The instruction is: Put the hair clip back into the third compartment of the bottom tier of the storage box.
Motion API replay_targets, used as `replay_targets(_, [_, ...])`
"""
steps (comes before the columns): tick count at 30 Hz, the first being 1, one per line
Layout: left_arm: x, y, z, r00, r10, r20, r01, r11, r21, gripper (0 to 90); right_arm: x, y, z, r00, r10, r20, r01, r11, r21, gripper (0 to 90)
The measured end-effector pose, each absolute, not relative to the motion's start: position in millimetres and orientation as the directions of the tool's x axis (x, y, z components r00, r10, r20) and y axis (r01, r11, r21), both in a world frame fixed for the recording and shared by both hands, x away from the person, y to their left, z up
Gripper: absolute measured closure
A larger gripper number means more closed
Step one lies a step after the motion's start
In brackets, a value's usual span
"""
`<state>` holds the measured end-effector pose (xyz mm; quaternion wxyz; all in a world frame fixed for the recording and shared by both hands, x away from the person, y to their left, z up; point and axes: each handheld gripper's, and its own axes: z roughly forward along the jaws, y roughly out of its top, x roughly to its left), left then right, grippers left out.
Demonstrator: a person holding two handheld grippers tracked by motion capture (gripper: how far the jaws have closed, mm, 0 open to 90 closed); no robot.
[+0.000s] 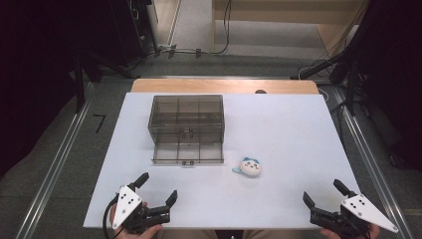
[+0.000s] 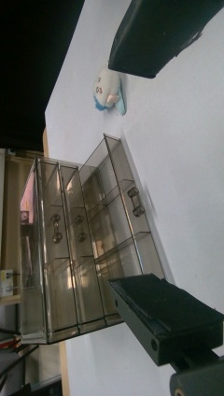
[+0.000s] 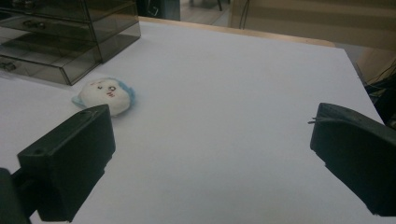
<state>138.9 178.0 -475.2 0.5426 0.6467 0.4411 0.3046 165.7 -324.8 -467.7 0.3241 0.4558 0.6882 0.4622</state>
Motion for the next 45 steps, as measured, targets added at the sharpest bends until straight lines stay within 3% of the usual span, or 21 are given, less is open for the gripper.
replay_targets(13, [140, 165, -471, 0.43, 0.902, -0.042, 0.23, -0.064, 0.971, 0.0, 163, -325, -470, -0.367, 0.929, -0.04, 0.321, 0.167, 0.932, 0.0])
replay_targets(45, [165, 129, -444, 0.472, 0.881, -0.04, 0.244, -0.087, 0.966, 0.0, 162, -326, -471, -0.354, 0.935, -0.019, 0.343, 0.149, 0.927, 0.0])
